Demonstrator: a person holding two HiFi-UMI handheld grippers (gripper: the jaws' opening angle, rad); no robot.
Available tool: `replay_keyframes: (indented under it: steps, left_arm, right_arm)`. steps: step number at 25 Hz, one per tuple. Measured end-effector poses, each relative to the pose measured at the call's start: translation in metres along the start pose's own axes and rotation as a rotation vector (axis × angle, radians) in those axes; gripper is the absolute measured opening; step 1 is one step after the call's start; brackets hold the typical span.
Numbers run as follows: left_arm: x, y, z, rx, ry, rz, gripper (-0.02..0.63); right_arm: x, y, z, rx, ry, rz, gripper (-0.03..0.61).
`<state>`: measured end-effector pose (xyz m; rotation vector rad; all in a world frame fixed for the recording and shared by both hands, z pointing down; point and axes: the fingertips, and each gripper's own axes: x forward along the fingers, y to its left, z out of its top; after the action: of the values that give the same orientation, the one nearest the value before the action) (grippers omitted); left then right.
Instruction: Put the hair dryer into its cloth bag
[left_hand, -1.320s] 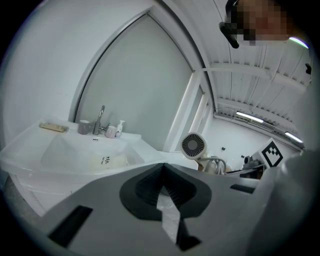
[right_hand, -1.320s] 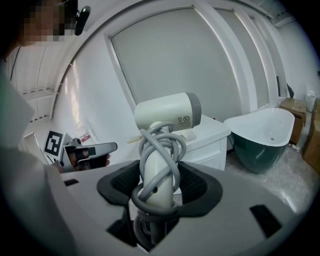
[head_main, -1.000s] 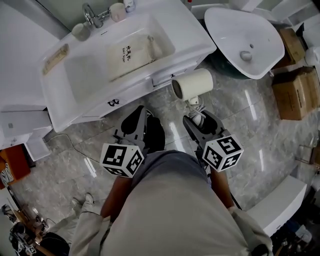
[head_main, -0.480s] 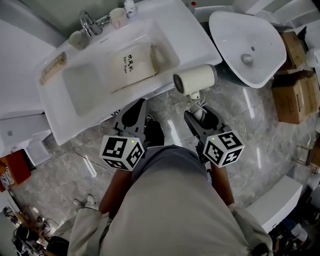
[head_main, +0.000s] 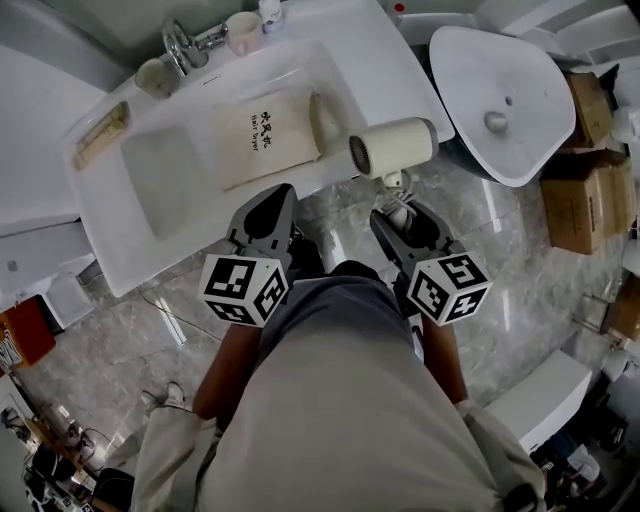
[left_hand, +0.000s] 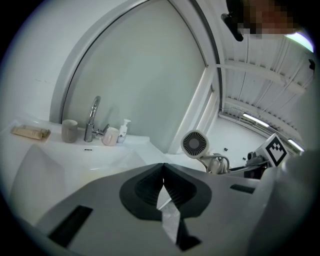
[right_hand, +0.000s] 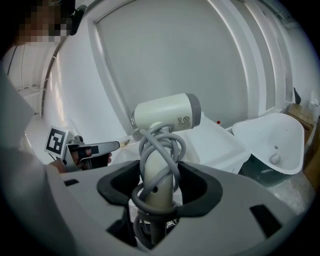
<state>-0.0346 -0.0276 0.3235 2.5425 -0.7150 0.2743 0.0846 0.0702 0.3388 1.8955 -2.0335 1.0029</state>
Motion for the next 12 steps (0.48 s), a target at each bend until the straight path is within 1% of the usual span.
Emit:
replay_keyframes:
  steps: [5, 12]
  left_arm:
    - [0.004, 0.012, -0.002, -0.009, 0.012, 0.024, 0.009]
    - [0.009, 0.032, -0.008, -0.022, 0.033, 0.097, 0.009]
  right_arm:
    - [0.008, 0.001, 0.002, 0.006, 0.021, 0.008, 0.239]
    - [0.023, -0.003, 0.002, -0.005, 0.067, 0.034, 0.239]
